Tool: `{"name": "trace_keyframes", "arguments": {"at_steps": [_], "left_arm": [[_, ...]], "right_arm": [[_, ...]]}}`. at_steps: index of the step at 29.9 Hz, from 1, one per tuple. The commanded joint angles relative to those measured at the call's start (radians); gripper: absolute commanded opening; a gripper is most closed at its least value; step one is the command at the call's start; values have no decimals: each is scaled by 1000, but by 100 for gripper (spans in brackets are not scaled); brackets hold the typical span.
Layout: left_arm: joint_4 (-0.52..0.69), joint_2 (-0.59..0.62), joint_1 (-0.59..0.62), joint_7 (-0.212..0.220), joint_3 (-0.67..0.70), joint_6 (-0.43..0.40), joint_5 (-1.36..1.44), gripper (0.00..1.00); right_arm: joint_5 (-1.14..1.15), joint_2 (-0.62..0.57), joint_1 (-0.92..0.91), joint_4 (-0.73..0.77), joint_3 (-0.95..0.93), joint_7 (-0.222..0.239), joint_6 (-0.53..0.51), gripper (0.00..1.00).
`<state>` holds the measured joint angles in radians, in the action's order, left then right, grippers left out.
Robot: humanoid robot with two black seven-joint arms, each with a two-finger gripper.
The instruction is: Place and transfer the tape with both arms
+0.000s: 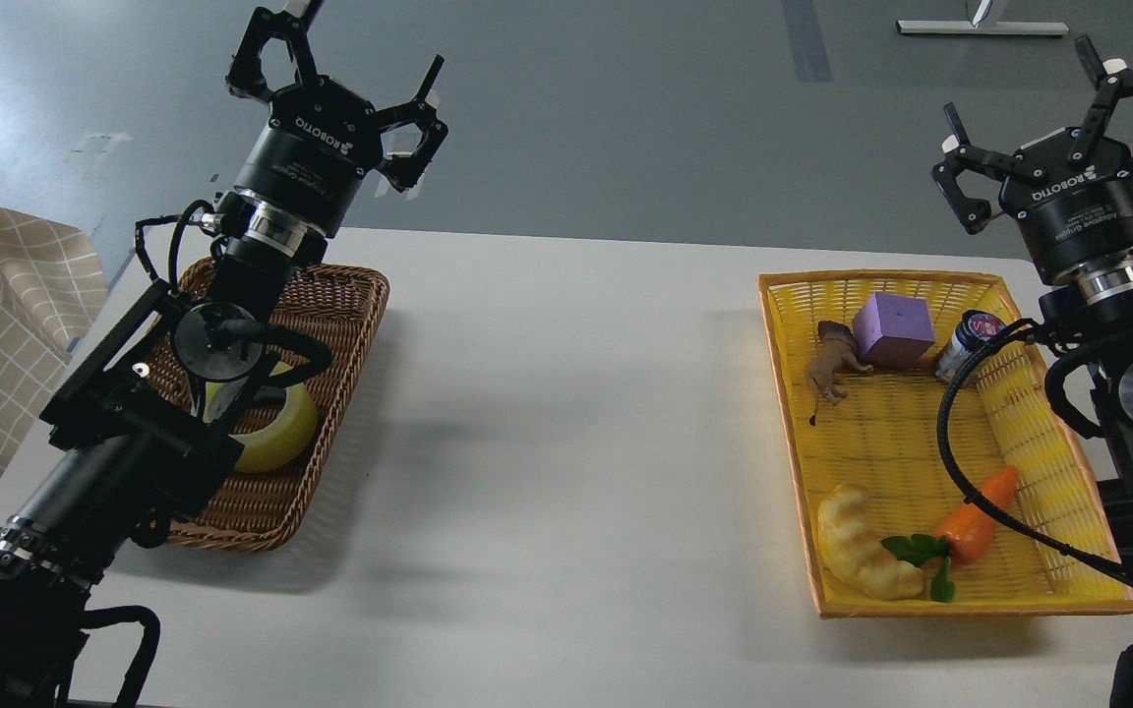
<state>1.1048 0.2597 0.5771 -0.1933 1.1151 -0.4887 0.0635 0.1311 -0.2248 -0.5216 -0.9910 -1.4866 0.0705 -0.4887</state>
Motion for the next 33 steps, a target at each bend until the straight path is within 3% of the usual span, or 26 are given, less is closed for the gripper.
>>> {"name": "trace_keyframes", "arguments": {"at_steps": [1, 13, 33], "left_arm": [[0, -7, 1, 8, -3, 0, 1, 98], [23, -14, -5, 48, -14, 0, 2, 98], [-25, -13, -5, 48, -12, 0, 1, 98]], "right_arm": [[1, -1, -1, 0, 0, 0, 0, 100], [-1, -1, 0, -3, 0, 2, 0, 100], [-1, 24, 9, 2, 0, 2, 0, 100]]}}
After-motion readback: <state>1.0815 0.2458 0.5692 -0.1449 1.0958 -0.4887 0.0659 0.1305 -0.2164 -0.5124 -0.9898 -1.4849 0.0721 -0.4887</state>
